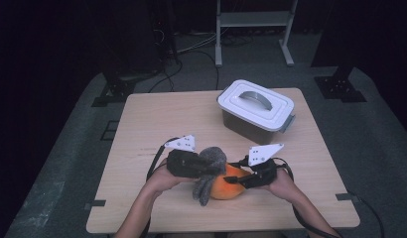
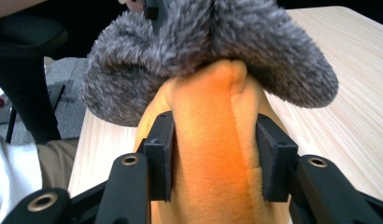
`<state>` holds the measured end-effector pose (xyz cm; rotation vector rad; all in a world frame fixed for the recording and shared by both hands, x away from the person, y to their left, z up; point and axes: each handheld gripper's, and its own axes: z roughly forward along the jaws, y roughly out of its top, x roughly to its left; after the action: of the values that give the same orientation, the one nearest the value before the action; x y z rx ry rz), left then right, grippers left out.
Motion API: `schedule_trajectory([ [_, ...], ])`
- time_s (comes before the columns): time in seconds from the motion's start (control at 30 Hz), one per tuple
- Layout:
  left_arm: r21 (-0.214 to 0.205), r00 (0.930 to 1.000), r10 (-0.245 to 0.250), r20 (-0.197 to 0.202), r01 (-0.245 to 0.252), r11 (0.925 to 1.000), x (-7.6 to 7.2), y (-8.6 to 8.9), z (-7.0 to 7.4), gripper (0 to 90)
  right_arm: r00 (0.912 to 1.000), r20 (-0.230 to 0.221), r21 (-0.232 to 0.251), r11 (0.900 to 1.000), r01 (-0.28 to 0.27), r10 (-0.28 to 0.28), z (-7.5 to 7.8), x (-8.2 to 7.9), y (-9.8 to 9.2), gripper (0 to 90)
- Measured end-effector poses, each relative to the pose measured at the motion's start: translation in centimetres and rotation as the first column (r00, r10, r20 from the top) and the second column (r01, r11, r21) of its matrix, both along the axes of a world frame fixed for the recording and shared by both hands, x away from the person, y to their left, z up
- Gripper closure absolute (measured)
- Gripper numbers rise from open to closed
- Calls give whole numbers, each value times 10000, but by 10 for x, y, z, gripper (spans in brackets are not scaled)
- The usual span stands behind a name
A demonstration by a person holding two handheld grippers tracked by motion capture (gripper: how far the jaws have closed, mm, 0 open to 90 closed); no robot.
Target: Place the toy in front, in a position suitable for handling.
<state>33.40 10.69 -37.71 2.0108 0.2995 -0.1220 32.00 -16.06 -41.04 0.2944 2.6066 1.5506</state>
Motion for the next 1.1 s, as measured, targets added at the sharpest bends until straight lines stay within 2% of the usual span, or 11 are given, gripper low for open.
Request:
schedule_trajectory([
  [0.43,208,9997,87,-246,-82,9997,6,-2,-12,747,9999,-107,103,9999,74,-73,-8,1,-25,530],
  [0.63,247,9997,24,-229,-18,9997,7,-8,-12,746,9998,-147,79,9998,163,-162,-9,1,-31,516],
  [0.73,278,9998,68,-177,-63,9996,8,-11,-11,746,9990,-307,121,9994,315,-311,-8,1,-31,450],
  [0.8,388,10000,50,-80,-46,9992,10,-13,-10,746,9976,-519,92,9989,458,-453,-5,0,-29,371],
  [0.83,401,10000,44,-46,-42,9992,10,-14,-9,746,9971,-480,0,9982,592,-592,-2,-1,-28,328],
  [0.97,402,10000,-95,-8,95,9991,10,-22,-7,746,9966,-194,89,9967,806,-804,6,-7,-24,268],
  [1.03,444,9998,-166,54,164,9989,8,-27,-6,746,9966,-126,53,9967,813,-812,8,-8,-20,278],
  [1.1,542,9998,-171,135,163,9984,8,-28,-5,746,9956,40,-277,9952,935,-934,6,-8,-18,321],
])
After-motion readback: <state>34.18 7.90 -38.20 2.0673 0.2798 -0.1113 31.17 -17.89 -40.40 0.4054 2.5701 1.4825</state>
